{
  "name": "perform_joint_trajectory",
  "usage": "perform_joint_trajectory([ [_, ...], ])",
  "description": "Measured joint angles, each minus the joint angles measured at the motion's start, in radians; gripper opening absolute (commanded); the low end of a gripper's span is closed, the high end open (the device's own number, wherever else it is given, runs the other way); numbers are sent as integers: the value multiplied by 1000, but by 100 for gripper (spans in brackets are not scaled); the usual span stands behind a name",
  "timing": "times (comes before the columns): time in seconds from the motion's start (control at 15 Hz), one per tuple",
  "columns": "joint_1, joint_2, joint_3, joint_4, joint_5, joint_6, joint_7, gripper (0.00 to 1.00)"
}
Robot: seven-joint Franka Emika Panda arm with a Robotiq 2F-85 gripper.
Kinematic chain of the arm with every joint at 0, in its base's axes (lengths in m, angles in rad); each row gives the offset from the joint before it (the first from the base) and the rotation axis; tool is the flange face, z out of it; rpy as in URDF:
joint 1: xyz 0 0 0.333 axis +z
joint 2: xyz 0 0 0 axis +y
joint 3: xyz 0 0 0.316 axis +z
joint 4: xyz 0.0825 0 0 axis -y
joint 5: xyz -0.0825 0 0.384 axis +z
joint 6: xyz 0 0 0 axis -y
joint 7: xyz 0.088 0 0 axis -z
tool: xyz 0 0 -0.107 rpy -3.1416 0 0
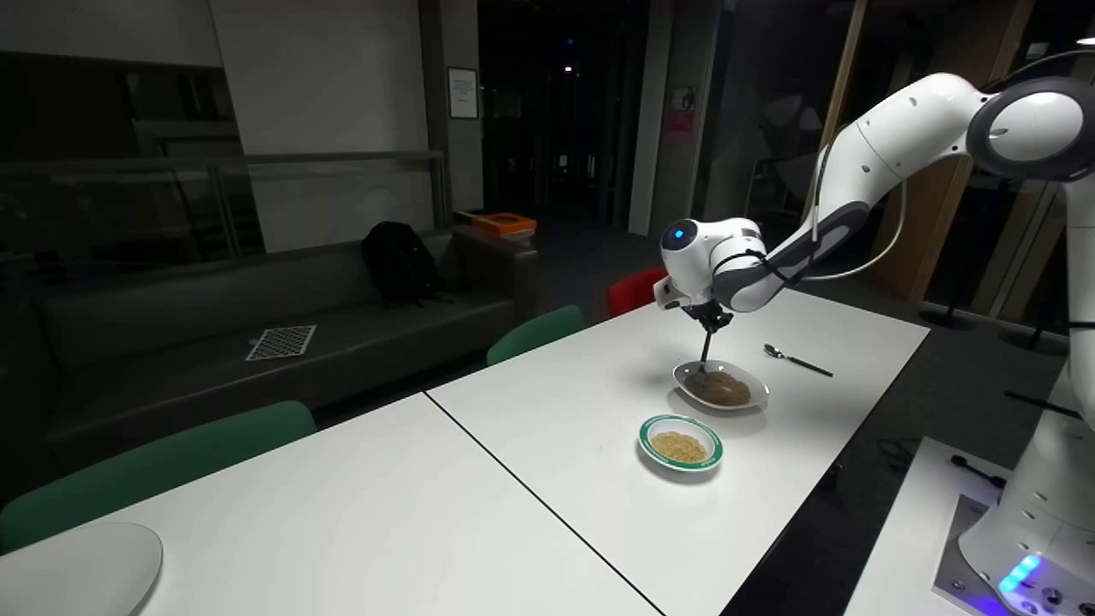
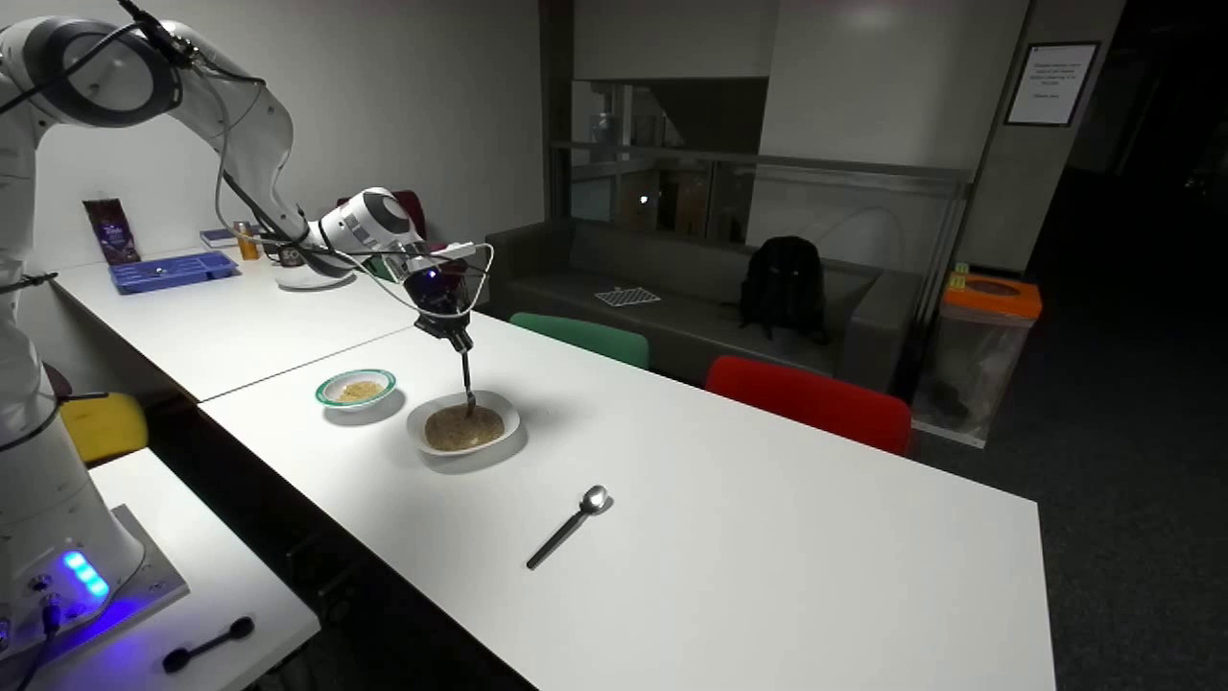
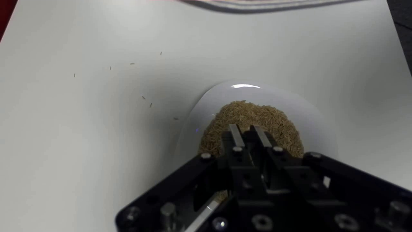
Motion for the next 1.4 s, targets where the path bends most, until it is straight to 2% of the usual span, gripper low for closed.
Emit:
perform_joint_trajectory([
  [0.47, -1, -15, -20, 7, -36, -37, 0, 3],
  [1.4, -37, -15, -65, -4, -43, -40, 0, 3],
])
